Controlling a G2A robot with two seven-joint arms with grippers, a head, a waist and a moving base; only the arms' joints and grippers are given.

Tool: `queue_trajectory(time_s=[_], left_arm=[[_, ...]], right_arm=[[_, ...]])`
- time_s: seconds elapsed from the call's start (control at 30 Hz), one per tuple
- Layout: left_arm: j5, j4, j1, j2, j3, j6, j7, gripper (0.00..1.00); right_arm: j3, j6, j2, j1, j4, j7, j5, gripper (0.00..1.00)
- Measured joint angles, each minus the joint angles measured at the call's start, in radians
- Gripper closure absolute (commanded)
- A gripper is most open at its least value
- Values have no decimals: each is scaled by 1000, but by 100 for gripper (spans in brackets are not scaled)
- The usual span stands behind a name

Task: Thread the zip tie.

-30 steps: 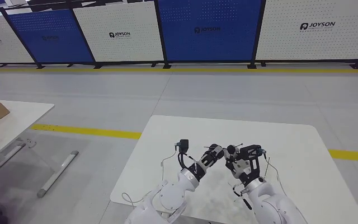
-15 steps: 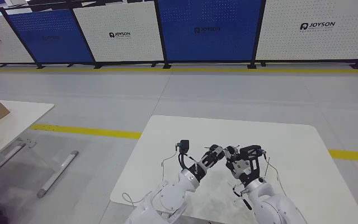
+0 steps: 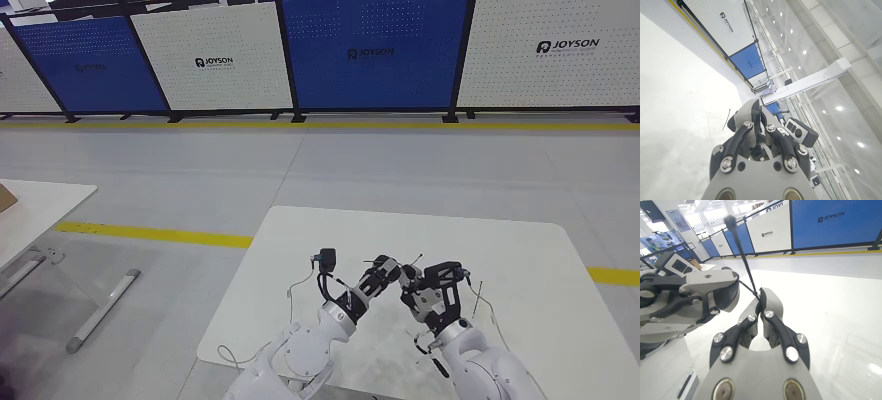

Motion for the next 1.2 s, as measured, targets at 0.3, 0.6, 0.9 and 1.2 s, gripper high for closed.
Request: queue_trajectory(time_s=[0.3, 0.6, 0.9, 1.2], left_arm=[[-17, -13, 4, -2, -8, -27, 20, 100], [-38, -44, 19, 0, -26, -50, 23, 100], [-36, -54, 25, 1, -38, -54, 20, 100], [12, -8, 4, -1, -39, -14, 41, 100]], right_arm=[[-4, -15, 0, 2, 16, 8, 25, 100], [-14, -21, 0, 2, 39, 7, 27, 100], [-19, -15, -1, 6, 50, 5, 21, 24], [36, 67, -3, -17, 27, -88, 86, 0]])
